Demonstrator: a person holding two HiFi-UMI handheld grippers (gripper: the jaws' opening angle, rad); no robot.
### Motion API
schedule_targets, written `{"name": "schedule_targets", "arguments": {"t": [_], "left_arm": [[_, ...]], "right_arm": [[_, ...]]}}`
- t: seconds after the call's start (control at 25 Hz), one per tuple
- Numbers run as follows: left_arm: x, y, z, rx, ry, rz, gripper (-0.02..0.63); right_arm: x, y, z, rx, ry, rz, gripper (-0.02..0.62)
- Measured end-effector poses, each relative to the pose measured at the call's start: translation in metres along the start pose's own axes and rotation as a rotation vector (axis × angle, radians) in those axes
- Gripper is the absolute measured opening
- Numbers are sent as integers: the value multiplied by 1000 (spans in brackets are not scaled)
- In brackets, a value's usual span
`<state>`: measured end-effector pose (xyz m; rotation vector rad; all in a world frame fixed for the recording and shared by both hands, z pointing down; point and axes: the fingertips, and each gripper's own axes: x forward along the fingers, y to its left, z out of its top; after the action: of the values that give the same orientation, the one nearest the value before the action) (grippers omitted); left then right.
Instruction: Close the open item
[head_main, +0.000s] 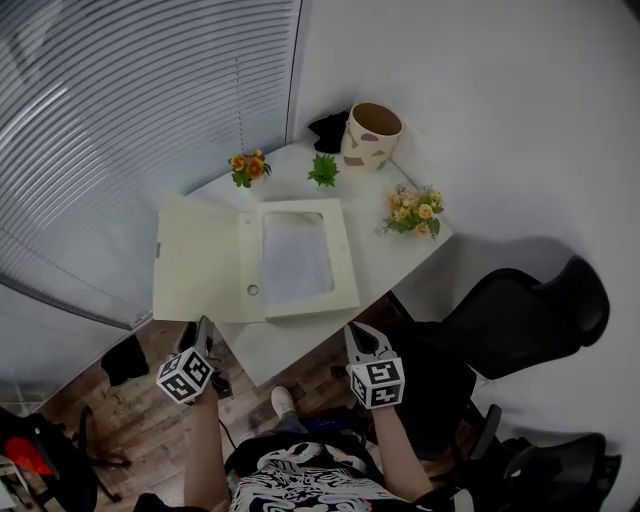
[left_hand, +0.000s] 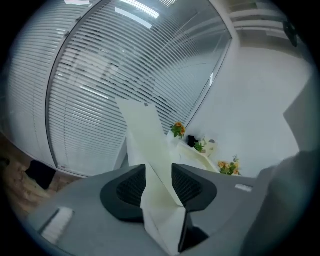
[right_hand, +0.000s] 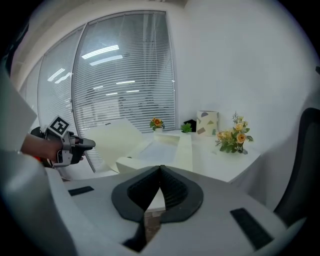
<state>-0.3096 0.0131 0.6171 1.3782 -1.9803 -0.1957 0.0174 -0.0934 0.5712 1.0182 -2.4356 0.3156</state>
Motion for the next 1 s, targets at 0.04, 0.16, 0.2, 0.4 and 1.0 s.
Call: {"name": "schedule_targets", "arguments": {"t": [0.04, 0.16, 0.2, 0.4, 1.0], "left_arm": [[3, 4, 1, -14, 1, 7, 161], [8, 11, 3, -56, -6, 14, 161], [9, 11, 4, -63, -12, 16, 161], [9, 8, 21, -39, -74, 31, 124], [9, 3, 35, -59, -122, 49, 29]], "right_arm": [[2, -4, 1, -3, 3, -6, 3], [8, -15, 7, -16, 11, -19, 3], [9, -18, 8, -19, 13, -21, 3], [19, -30, 12, -33, 19, -16, 3], [53, -50, -11, -45, 64, 27, 3]]}}
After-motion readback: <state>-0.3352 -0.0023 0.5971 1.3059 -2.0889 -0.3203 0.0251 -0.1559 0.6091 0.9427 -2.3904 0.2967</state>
